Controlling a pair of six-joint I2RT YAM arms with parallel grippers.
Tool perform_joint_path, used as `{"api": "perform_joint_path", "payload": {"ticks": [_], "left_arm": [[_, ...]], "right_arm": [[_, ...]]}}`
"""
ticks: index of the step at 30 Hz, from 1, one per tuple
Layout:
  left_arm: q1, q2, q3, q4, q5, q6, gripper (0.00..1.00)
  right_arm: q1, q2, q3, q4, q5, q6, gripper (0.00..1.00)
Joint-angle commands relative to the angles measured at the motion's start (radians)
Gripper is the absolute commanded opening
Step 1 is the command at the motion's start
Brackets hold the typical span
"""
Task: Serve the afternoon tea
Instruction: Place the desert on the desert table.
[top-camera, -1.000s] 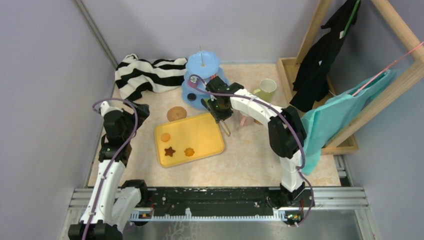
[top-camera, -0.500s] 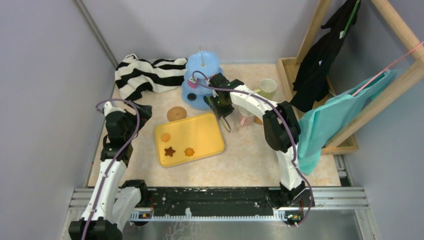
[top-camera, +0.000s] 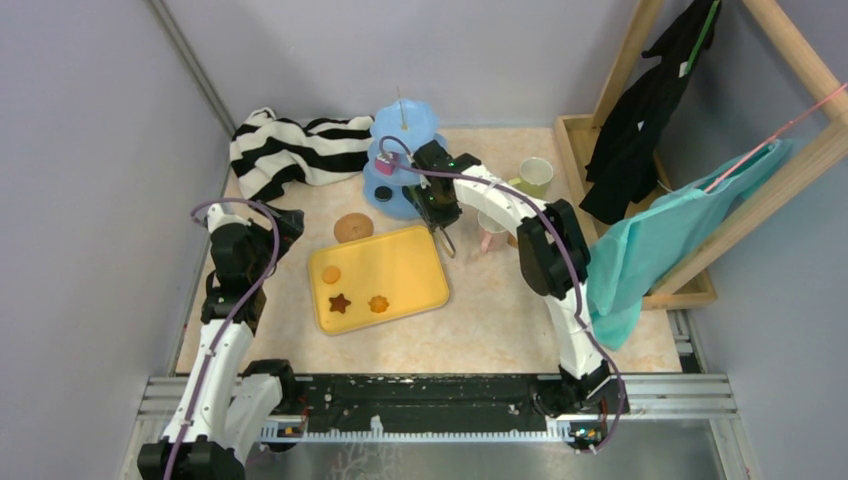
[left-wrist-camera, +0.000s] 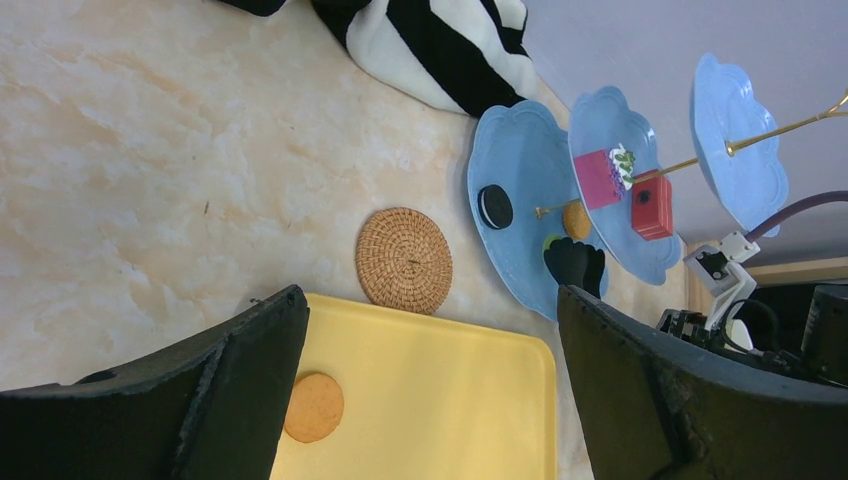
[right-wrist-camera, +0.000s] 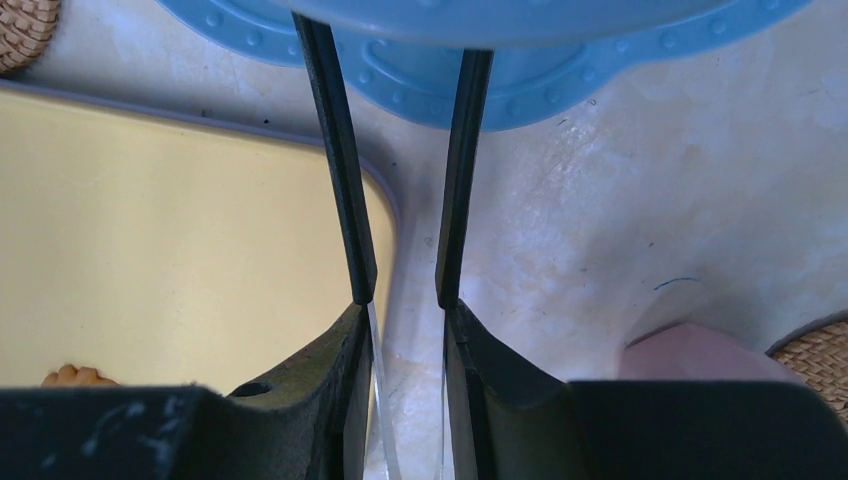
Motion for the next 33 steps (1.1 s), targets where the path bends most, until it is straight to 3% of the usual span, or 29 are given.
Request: {"api": "perform_joint_path", "payload": {"ticks": [1, 4, 13, 19, 33], "left_arm": [[0.003, -0.015, -0.012, 0.033, 0.020, 0.008, 0.99], [0.003, -0.016, -0.012, 0.033, 0.021, 0.008, 0.99], [0.003, -0.018, -0.016, 0.034, 0.026, 0.008, 0.99], [0.003, -0.019, -0.018, 0.037, 0.028, 0.007, 0.99], [0.003, -0.020, -0.018, 0.037, 0.028, 0.011, 0.99]], "right_arm": [[-0.016, 0.012, 0.063, 0.006, 0.007, -0.005, 0.00], [-0.021, 0.017, 0.060, -0.001, 0.006, -0.005, 0.02], [-0.030, -0.001, 0.026, 0.019, -0.016, 0.006, 0.26], [-0.031, -0.010, 0.012, 0.026, -0.026, 0.008, 0.37], [-0.032, -0.028, -0.003, 0.035, -0.031, 0.014, 0.39]]}}
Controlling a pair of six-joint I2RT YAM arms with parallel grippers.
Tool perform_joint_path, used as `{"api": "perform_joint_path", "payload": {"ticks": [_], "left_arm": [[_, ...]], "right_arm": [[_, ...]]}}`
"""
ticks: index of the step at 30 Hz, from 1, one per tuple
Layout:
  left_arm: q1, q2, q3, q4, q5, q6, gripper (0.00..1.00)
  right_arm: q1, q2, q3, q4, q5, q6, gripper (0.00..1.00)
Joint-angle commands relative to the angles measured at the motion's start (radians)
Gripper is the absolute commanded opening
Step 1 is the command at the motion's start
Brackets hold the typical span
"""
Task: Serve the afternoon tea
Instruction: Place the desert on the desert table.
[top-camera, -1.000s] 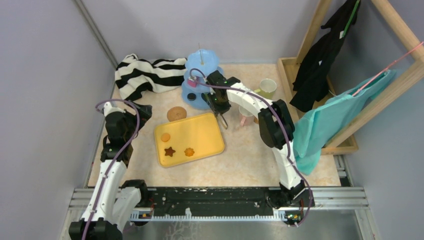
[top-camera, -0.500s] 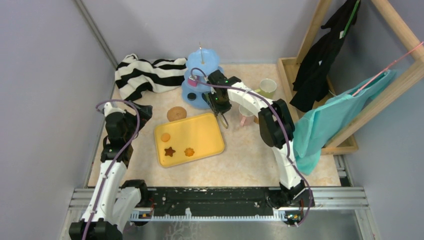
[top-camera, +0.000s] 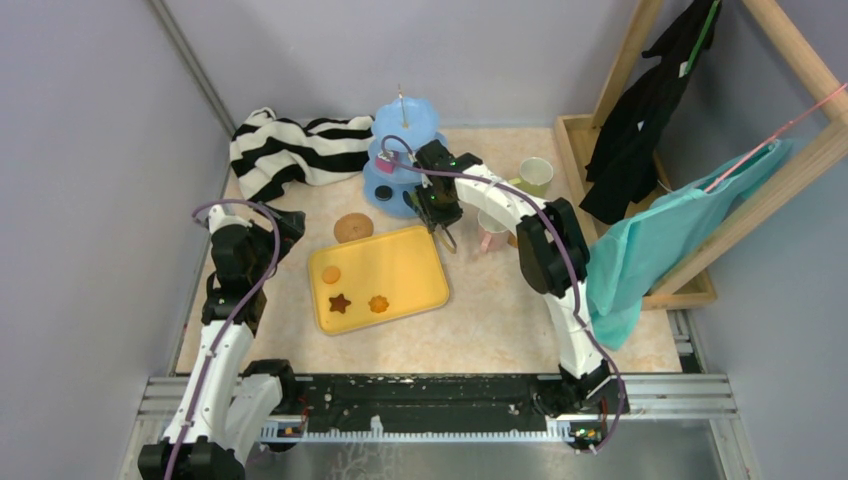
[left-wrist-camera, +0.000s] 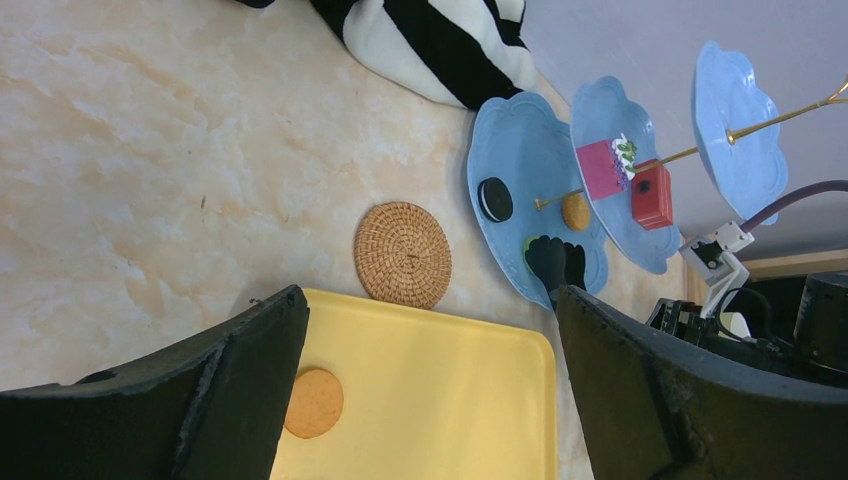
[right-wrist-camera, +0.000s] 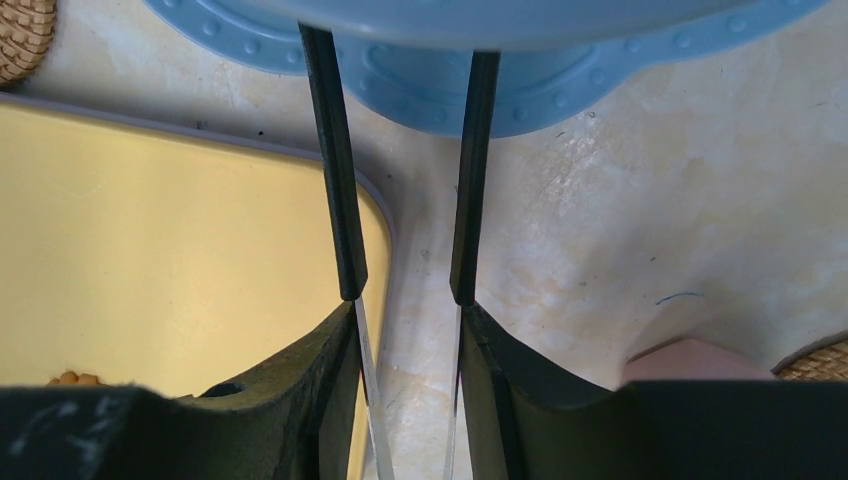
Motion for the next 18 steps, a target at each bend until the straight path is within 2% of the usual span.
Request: {"api": "perform_joint_path", "payload": {"ticks": [1, 6, 18], "left_arm": [[0.003, -0.011, -0.007, 0.033, 0.012, 0.011, 0.99], [0.002, -0.009, -0.008, 0.034, 0.015, 0.011, 0.99], [0.004, -0.005, -0.011, 0.038, 0.016, 0.010, 0.99]], "right_arm": [[-0.017, -0.048, -0.012, 0.031, -0.009, 0.015, 0.39], [-0.018, -0.056, -0.017, 0.038, -0.019, 0.020, 0.42], [-0.020, -0.104, -0.061, 0.071, -0.019, 0.026, 0.40]]}}
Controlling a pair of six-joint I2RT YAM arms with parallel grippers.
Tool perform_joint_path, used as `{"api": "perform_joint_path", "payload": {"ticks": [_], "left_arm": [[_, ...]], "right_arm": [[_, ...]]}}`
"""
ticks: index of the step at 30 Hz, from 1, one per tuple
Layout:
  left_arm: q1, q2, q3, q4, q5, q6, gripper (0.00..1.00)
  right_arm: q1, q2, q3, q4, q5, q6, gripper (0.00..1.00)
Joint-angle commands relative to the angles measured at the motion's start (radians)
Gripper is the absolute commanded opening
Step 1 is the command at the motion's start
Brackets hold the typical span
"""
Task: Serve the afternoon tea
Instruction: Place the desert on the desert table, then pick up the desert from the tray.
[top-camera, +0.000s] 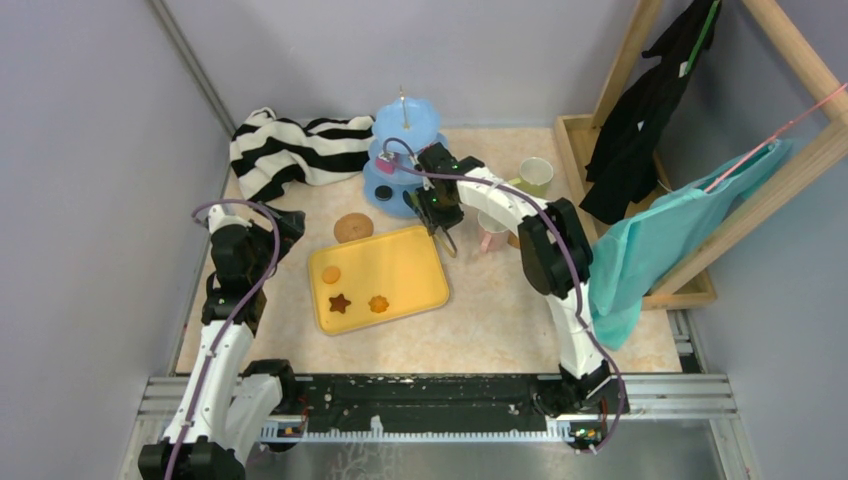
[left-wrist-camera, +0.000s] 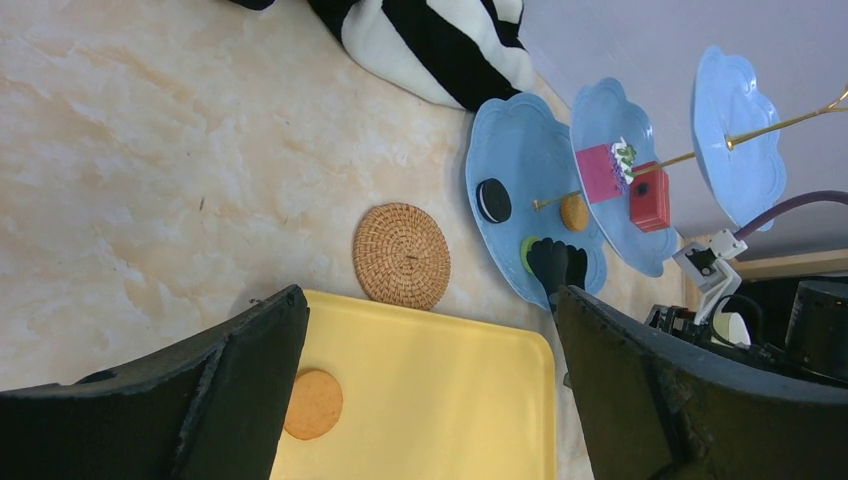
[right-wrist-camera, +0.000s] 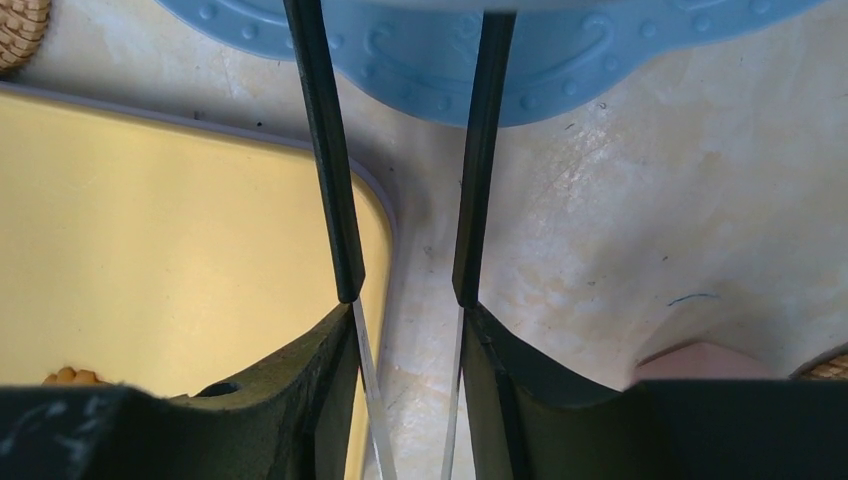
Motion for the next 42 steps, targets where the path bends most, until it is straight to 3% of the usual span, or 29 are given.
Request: {"api": "perform_joint_path", "payload": {"ticks": [1, 28, 42], "left_arm": [[0.002, -0.004, -0.011, 0.035, 0.014, 0.010, 0.99], [0.003, 0.013, -0.016, 0.035, 0.006, 0.005, 0.99], [0.004, 0.017, -0.016, 0.031, 0.002, 0.011, 0.99]], "right_arm": [[-0.016, -0.099, -0.023, 0.035, -0.001, 0.023, 0.40], [-0.004, -0.308, -0.246, 0.183, -0.054, 0.049, 0.25], [0.161, -0.470, -0.448, 0.223, 0.043, 0.030, 0.12]]}}
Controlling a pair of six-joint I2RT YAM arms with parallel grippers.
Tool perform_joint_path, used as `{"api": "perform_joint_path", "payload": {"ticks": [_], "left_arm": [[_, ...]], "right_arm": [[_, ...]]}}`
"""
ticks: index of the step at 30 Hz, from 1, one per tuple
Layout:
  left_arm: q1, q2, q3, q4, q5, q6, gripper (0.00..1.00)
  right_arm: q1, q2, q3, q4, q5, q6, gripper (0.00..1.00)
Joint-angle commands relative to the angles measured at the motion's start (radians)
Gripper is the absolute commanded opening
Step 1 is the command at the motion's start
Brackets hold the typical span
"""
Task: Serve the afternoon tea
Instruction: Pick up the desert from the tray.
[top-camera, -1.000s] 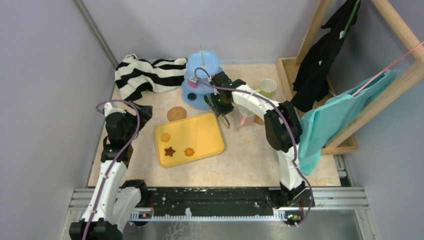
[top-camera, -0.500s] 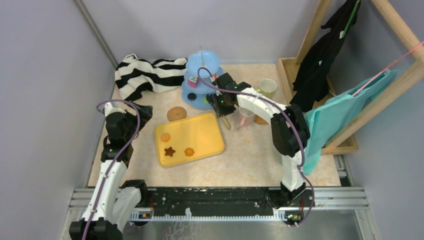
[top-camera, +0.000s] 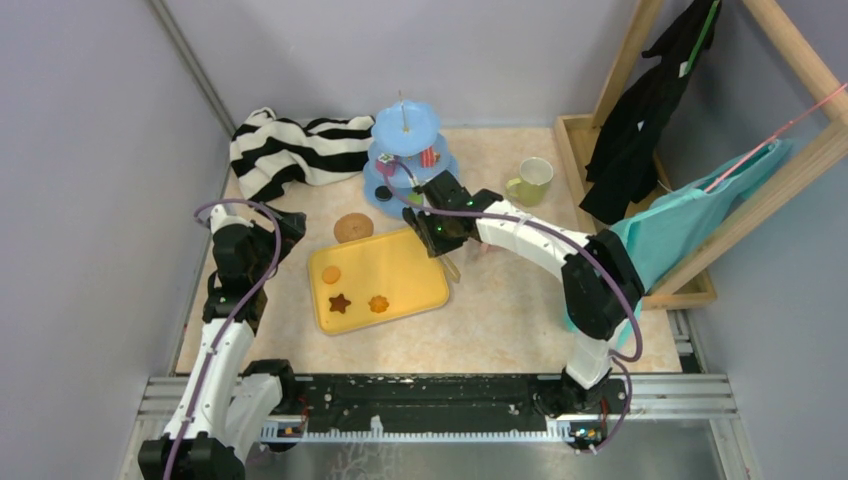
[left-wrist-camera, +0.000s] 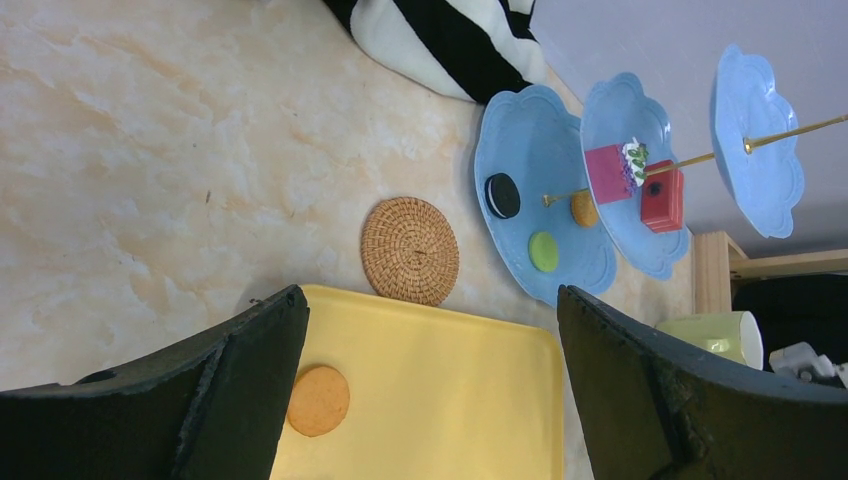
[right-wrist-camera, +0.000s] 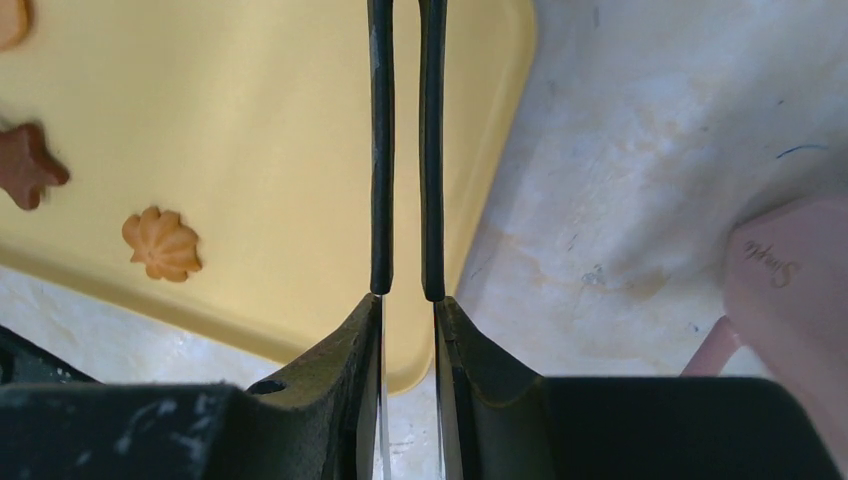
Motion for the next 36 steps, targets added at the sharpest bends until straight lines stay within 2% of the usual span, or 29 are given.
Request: {"api": "perform_joint_path", "payload": {"ticks": [1, 8, 15, 28, 36], "left_arm": [[0.004, 0.000, -0.010, 0.030, 0.004, 0.008, 0.99], [0.004, 0.004, -0.009, 0.033, 0.013, 0.009, 0.99], [0.005, 0.004, -0.010, 0.031, 0.019, 0.010, 0.99], [0.004, 0.006, -0.013, 0.034, 0.024, 0.008, 0.99], [0.004, 0.007, -0.015, 0.036, 0.027, 0.006, 0.99]], "right_arm": [[0.073, -0.110, -0.061, 0.048, 0.049, -0.010, 0.12], [0.224, -0.233, -0.198, 0.051, 0.085, 0.004, 0.13], [0.344, -0.310, -0.292, 0.034, 0.084, 0.036, 0.27], [0.406, -0.330, -0.331, 0.048, 0.008, 0.066, 0.39], [0.426, -0.305, -0.330, 0.045, -0.010, 0.066, 0.39]]}}
